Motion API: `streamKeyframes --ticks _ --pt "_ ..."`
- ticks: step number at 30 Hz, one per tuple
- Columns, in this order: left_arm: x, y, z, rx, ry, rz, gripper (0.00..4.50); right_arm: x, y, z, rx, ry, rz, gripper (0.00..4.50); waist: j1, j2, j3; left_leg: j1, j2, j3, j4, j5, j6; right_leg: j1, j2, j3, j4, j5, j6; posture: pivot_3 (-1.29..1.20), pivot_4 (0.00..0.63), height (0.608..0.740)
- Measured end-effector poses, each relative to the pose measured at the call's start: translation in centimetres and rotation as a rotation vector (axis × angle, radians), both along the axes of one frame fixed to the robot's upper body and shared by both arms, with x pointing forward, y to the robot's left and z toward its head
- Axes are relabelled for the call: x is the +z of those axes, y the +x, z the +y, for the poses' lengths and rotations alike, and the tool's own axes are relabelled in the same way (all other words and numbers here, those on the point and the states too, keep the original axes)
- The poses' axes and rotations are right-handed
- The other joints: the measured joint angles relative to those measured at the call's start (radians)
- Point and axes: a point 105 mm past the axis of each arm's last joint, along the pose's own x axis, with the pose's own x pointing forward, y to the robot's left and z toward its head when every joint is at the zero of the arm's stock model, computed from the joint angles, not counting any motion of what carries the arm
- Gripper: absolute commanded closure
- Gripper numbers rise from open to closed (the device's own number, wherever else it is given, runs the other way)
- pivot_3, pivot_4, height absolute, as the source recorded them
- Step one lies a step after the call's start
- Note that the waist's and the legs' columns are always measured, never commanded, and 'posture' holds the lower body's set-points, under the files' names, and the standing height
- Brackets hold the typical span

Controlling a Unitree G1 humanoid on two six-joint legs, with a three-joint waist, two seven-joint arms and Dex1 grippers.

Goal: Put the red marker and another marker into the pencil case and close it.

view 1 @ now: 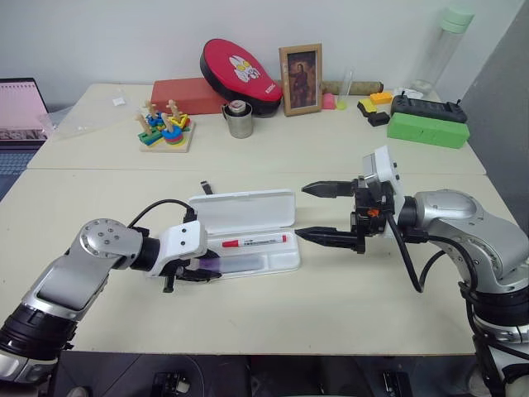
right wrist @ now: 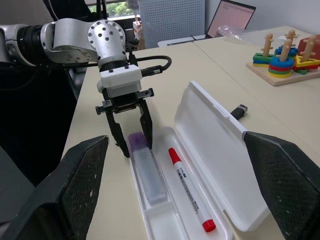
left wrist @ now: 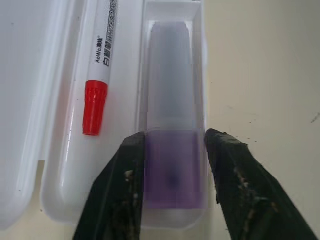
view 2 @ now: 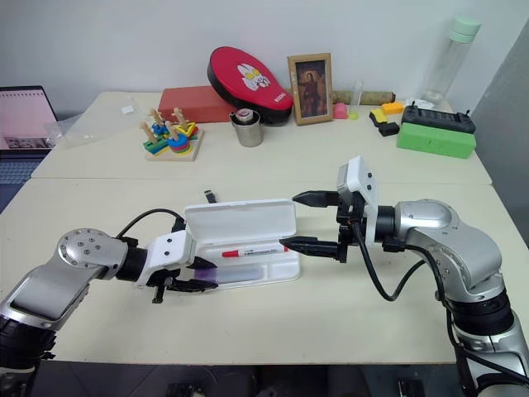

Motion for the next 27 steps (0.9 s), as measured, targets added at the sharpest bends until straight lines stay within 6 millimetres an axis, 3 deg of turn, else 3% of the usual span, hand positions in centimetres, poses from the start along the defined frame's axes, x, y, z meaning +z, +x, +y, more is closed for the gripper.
streamKeyframes --ticks 6,8,10,12,15,18,20,27 --pt "-0.1 0.1 -0.4 0.003 -0.022 0.005 0.69 0.0 0.0 0.0 0.000 0.000 0.000 0.00 0.000 0.000 0.000 0.000 0.000 0.000 0.000 0.000 0.000 0.000 0.000 0.000 0.000 0.000 0.000 0.00 0.150 0.740" --pt "0.7 0.1 -1.3 0.010 -0.106 0.015 0.35 0.0 0.0 0.0 0.001 0.000 0.001 0.00 0.000 0.000 0.000 0.000 0.000 0.000 0.000 0.000 0.000 0.000 0.000 0.000 0.000 0.000 0.000 0.00 0.150 0.740" --pt "3.1 0.6 -3.0 0.024 -0.268 -0.010 0.01 0.0 0.0 0.0 0.001 0.002 0.001 0.00 0.002 0.000 0.000 0.000 0.000 -0.001 0.001 0.000 0.000 0.000 0.000 -0.001 0.000 0.000 0.000 0.00 0.150 0.740" --pt "7.1 1.6 -4.4 0.046 -0.448 -0.091 0.01 0.2 -0.1 0.2 0.012 0.020 0.004 0.00 0.007 -0.001 0.000 -0.001 0.000 -0.003 0.002 0.000 0.000 0.001 0.000 -0.002 0.000 0.000 0.002 0.00 0.150 0.740" --pt "11.8 3.3 -4.3 0.151 -0.621 -0.228 0.01 0.8 -0.1 0.2 0.012 0.058 0.001 0.00 0.004 -0.001 0.000 0.001 0.000 -0.003 0.003 0.000 0.000 0.004 0.000 -0.002 0.000 -0.001 0.003 0.00 0.150 0.740" --pt "14.7 6.1 -2.7 0.366 -0.761 -0.332 0.01 2.2 1.1 0.4 -0.031 0.116 -0.028 0.00 -0.004 -0.001 0.000 0.002 0.000 -0.003 0.003 0.000 0.000 0.004 0.000 -0.003 0.001 0.000 0.003 0.00 0.150 0.740" --pt "15.2 7.5 -0.9 0.496 -0.761 -0.393 0.01 3.0 1.8 0.4 -0.060 0.145 -0.046 0.00 -0.010 -0.001 0.000 0.003 0.000 -0.003 0.003 0.000 0.000 0.005 0.000 -0.002 0.001 0.001 0.002 0.00 0.150 0.740" --pt "11.0 10.8 5.9 0.930 -0.598 -0.377 0.01 3.8 3.8 0.5 -0.131 0.184 -0.071 0.00 -0.007 -0.001 0.000 0.003 0.000 -0.003 0.002 0.000 0.000 0.004 0.000 -0.002 0.000 0.001 0.001 0.00 0.150 0.740"
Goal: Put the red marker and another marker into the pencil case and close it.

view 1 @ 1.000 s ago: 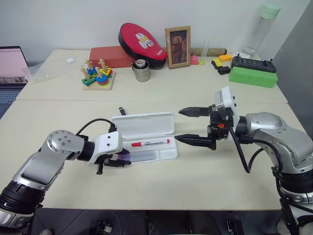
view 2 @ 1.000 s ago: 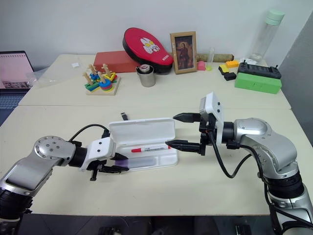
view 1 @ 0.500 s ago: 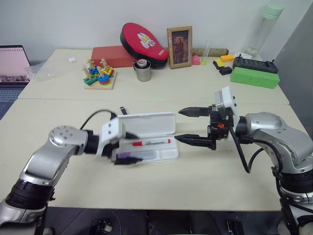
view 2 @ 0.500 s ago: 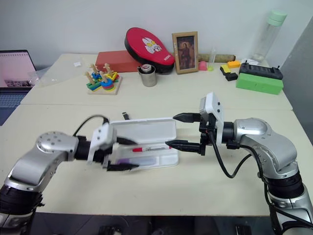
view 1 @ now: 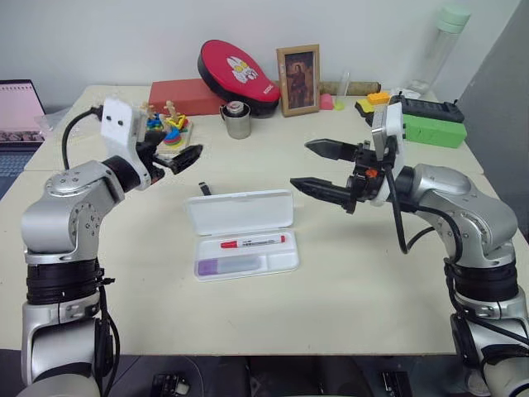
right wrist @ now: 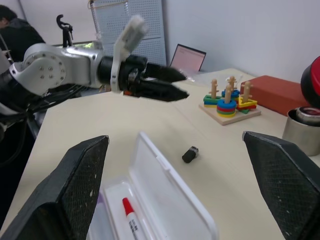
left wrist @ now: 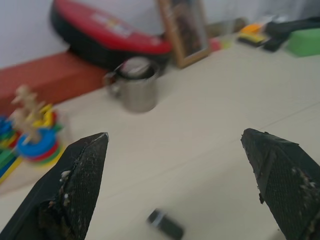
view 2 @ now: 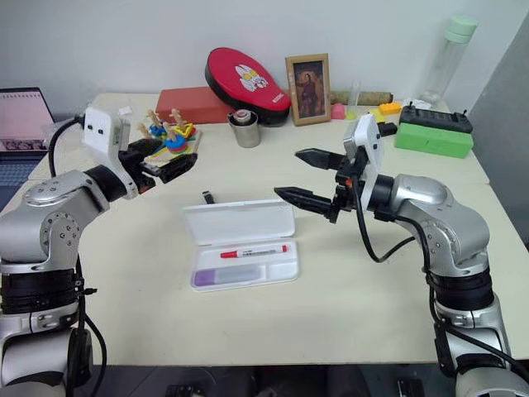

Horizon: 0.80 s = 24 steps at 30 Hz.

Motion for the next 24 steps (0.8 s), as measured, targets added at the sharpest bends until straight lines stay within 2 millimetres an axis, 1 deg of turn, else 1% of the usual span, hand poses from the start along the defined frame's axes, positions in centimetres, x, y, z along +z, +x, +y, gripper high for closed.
streamKeyframes --ticks 1,2,4,6,9,11,14,19,24 --pt "-1.0 0.3 0.9 0.060 0.003 0.040 0.01 0.0 0.1 0.1 -0.005 -0.001 -0.004 0.00 0.001 0.000 0.000 0.000 0.000 0.000 0.000 0.000 0.000 0.000 0.000 0.000 0.000 0.000 0.000 0.00 0.150 0.740" --pt "-1.7 0.6 1.4 0.093 0.005 0.063 0.01 0.1 0.2 0.3 -0.007 -0.001 -0.006 0.00 0.003 0.000 0.000 0.000 0.000 0.000 0.000 0.000 0.000 0.000 0.000 0.000 0.000 0.000 0.000 0.00 0.150 0.740" --pt "-3.5 1.1 1.6 0.130 0.013 0.119 0.01 0.2 0.3 0.5 -0.006 0.007 -0.010 0.00 0.006 0.000 0.000 0.000 0.000 0.000 0.000 0.000 0.000 0.000 0.000 0.000 0.000 0.000 0.000 0.00 0.150 0.740" --pt "-5.3 1.3 1.3 0.132 0.012 0.174 0.01 0.2 0.3 0.8 -0.002 0.019 -0.008 0.00 0.008 0.000 0.000 0.000 0.000 0.000 0.000 0.000 0.000 0.000 0.000 0.000 0.000 0.000 0.000 0.00 0.150 0.740" --pt "-7.5 1.7 0.3 0.110 -0.005 0.229 0.01 0.1 0.4 1.0 -0.003 0.021 -0.005 0.00 0.009 0.000 0.000 0.000 0.000 0.000 0.000 0.000 0.000 0.000 0.000 0.000 0.000 0.000 0.000 0.00 0.150 0.740" --pt "-9.8 2.0 -0.6 0.087 -0.012 0.295 0.01 0.1 0.4 1.1 -0.001 0.025 -0.004 0.00 0.008 0.000 0.000 0.000 0.000 0.000 0.000 0.000 0.000 0.000 0.000 0.000 0.000 0.000 0.000 0.00 0.150 0.740" --pt "-10.9 2.2 -1.3 0.072 -0.003 0.314 0.01 0.1 0.4 1.2 -0.003 0.028 -0.004 0.00 0.007 0.000 0.000 0.000 0.000 0.000 0.000 0.000 0.000 0.000 0.000 0.000 0.000 0.000 0.000 0.00 0.150 0.740" --pt "-10.7 3.1 -2.8 0.036 0.000 0.293 0.01 0.1 0.4 1.2 -0.008 0.033 -0.002 0.00 0.007 0.000 0.000 0.000 0.000 0.000 0.000 0.000 0.000 0.000 0.000 0.000 0.000 0.000 0.000 0.00 0.150 0.740" --pt "-11.0 3.5 -3.1 0.035 0.016 0.287 0.01 0.0 0.5 1.2 -0.015 0.031 0.005 0.00 0.006 0.000 0.000 0.000 0.000 0.000 0.000 0.000 0.000 0.000 0.000 0.000 0.001 0.000 0.000 0.00 0.150 0.740"
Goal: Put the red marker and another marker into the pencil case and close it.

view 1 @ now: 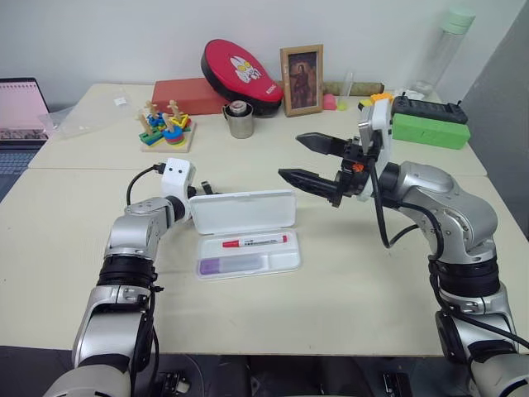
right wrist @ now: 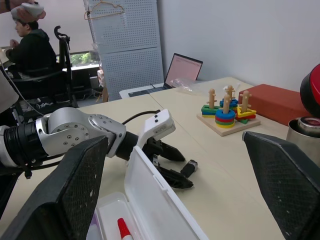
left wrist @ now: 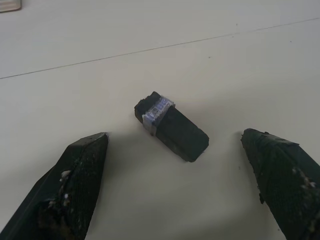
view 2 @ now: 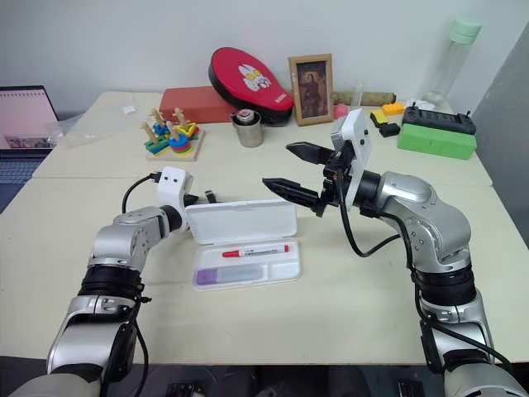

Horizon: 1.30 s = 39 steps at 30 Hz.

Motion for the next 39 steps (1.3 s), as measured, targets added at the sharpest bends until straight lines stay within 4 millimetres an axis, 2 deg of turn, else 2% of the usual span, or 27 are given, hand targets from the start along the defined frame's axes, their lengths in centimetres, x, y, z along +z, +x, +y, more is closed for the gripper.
streamKeyframes --ticks 5,12,20,28,31,34,36,39 --pt "0.0 0.2 -0.2 0.007 0.008 -0.003 0.82 0.1 -0.2 0.1 0.003 -0.003 -0.002 0.00 0.000 0.000 0.000 0.000 0.000 0.000 0.000 0.000 0.000 0.000 0.000 0.000 0.000 0.000 0.000 0.00 0.150 0.740" --pt "0.0 0.2 -0.2 0.011 0.005 -0.006 1.54 0.2 -0.2 0.2 0.007 -0.004 -0.003 0.00 0.000 0.000 0.000 0.000 0.000 0.000 0.000 0.000 0.000 0.000 0.000 0.000 0.000 0.000 0.000 0.00 0.150 0.740" --pt "-0.1 0.2 -0.2 0.021 -0.001 -0.011 2.58 0.2 -0.2 0.2 0.012 -0.006 -0.002 0.00 0.000 0.000 0.000 0.000 0.000 0.000 0.000 0.000 0.000 0.000 0.000 0.000 0.000 0.000 0.000 0.00 0.150 0.740" --pt "0.0 0.3 -0.5 0.015 -0.005 -0.020 4.03 0.1 -0.2 0.2 0.014 -0.006 0.001 0.00 0.000 0.000 0.000 0.000 0.000 0.000 0.000 0.000 0.000 0.000 0.000 0.000 0.000 0.000 0.000 0.00 0.150 0.740" --pt "0.0 0.3 -0.5 0.015 -0.006 -0.022 4.13 0.1 -0.3 0.3 0.022 -0.006 -0.001 0.00 0.000 0.000 0.000 0.000 0.000 0.000 0.000 0.000 0.000 0.000 0.000 0.000 0.000 0.000 0.000 0.00 0.150 0.740" --pt "0.4 0.3 0.4 0.038 -0.001 -0.033 4.15 -0.2 -0.2 0.4 0.033 -0.007 0.007 0.00 -0.001 0.000 0.000 0.000 0.000 0.000 0.000 0.000 0.000 0.000 0.000 0.000 0.000 0.000 0.000 0.00 0.150 0.740" --pt "1.1 0.2 1.8 0.072 0.004 -0.060 4.15 -0.3 0.0 0.3 0.029 -0.006 0.013 0.00 -0.004 0.000 0.000 0.000 0.000 0.000 0.000 0.000 0.000 0.000 0.000 0.000 0.000 0.000 0.000 0.00 0.150 0.740" --pt "3.8 0.2 3.4 0.121 -0.057 -0.150 4.15 -0.2 -0.1 0.0 0.040 -0.003 0.011 0.00 -0.002 0.000 0.000 0.000 0.000 0.000 0.000 0.000 0.000 0.000 0.000 0.000 0.000 0.000 0.000 0.00 0.150 0.740"
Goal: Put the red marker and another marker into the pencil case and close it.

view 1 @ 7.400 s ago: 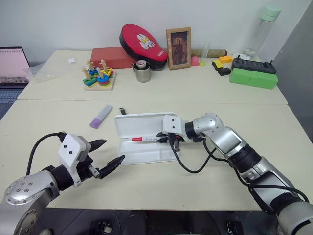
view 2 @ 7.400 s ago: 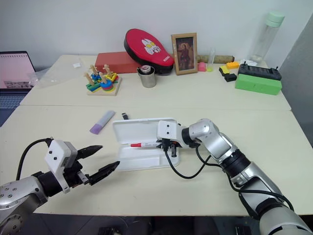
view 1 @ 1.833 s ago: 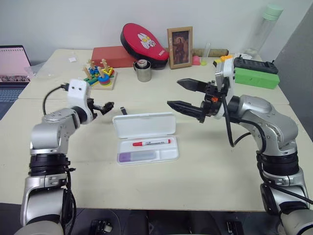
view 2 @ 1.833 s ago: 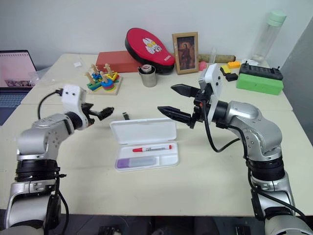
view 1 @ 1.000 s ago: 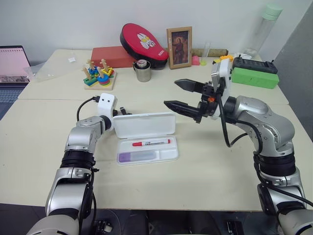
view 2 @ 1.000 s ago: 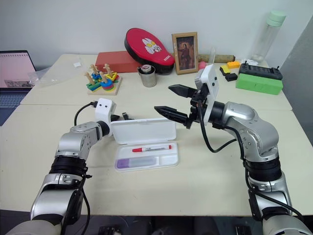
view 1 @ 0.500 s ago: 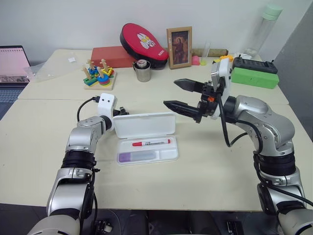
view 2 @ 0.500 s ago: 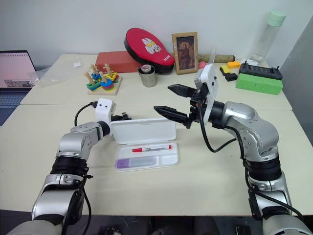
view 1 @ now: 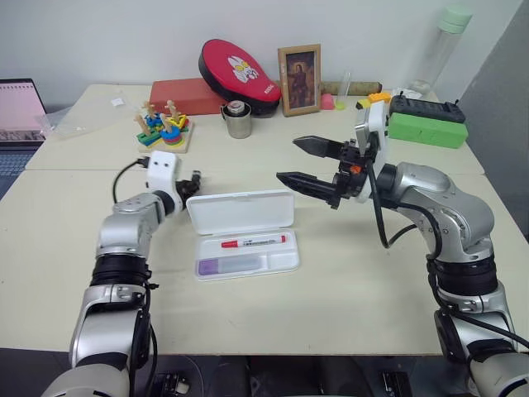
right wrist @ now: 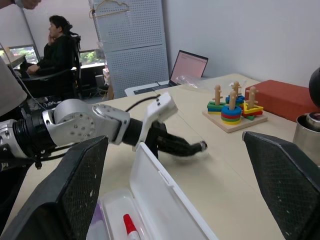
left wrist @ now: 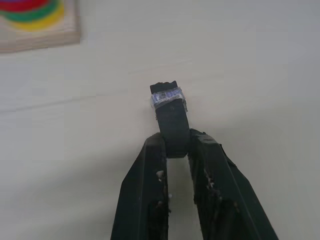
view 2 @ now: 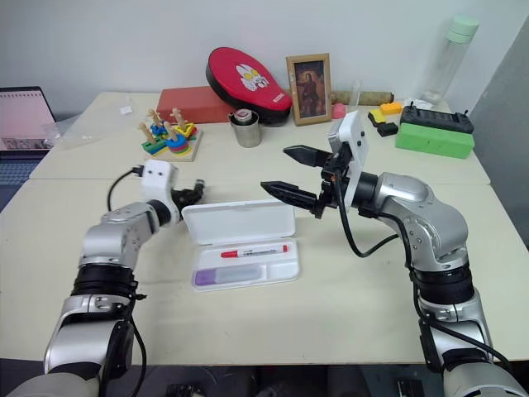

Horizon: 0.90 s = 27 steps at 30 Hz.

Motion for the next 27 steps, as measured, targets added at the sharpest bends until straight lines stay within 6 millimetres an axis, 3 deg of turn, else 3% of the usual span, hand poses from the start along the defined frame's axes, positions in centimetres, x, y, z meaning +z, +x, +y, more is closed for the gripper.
streamKeyframes --ticks 5,8,10,13,17,23,27 --pt "8.6 -1.3 -1.2 -0.139 -0.038 -0.270 4.15 1.3 -0.9 -1.5 0.062 0.040 -0.011 0.00 0.009 0.000 0.000 -0.001 0.000 0.000 0.000 0.000 0.000 0.000 0.000 -0.001 -0.001 0.000 0.000 0.00 0.150 0.740" --pt "12.4 -3.8 -4.4 -0.369 0.028 -0.363 4.15 1.8 -1.5 -2.7 0.076 0.035 -0.024 0.00 0.008 0.000 0.000 -0.001 0.000 0.000 0.000 0.000 0.000 0.000 0.000 0.000 -0.001 0.000 0.000 0.00 0.150 0.740" --pt "12.9 -5.9 -7.6 -0.574 0.078 -0.355 4.15 1.3 -1.7 -3.5 0.063 0.006 -0.027 0.00 0.008 0.000 0.000 -0.001 0.000 0.000 0.000 0.000 0.000 0.000 0.000 -0.001 -0.001 0.000 0.000 0.00 0.150 0.740" --pt "11.5 -9.5 -11.9 -0.888 0.184 -0.292 4.15 -0.2 -1.7 -4.8 0.029 -0.056 0.007 0.00 0.005 0.000 0.000 -0.001 0.000 0.001 0.000 0.000 0.000 0.000 0.000 0.001 -0.001 0.000 0.000 0.00 0.150 0.740" --pt "8.1 -12.4 -14.0 -1.139 0.285 -0.145 4.15 -1.5 -1.8 -6.3 -0.037 -0.144 0.015 0.00 -0.003 0.000 0.000 0.000 0.000 0.001 0.000 0.000 0.000 0.000 0.000 0.001 0.000 0.000 0.000 0.00 0.150 0.740" --pt "2.6 -12.9 -13.8 -1.274 0.429 0.030 4.15 -2.2 -2.8 -6.3 -0.052 -0.200 -0.008 0.00 0.003 0.000 0.000 0.000 0.000 0.001 0.001 0.000 0.000 0.000 0.000 0.001 -0.001 0.000 0.000 0.00 0.150 0.740" --pt "0.4 -12.4 -13.9 -1.300 0.424 0.087 4.15 -3.6 -3.2 -5.8 -0.065 -0.238 0.015 0.00 0.005 0.000 0.000 -0.001 0.000 0.001 0.001 0.000 0.000 0.000 0.000 0.001 -0.001 0.000 0.000 0.00 0.150 0.740"
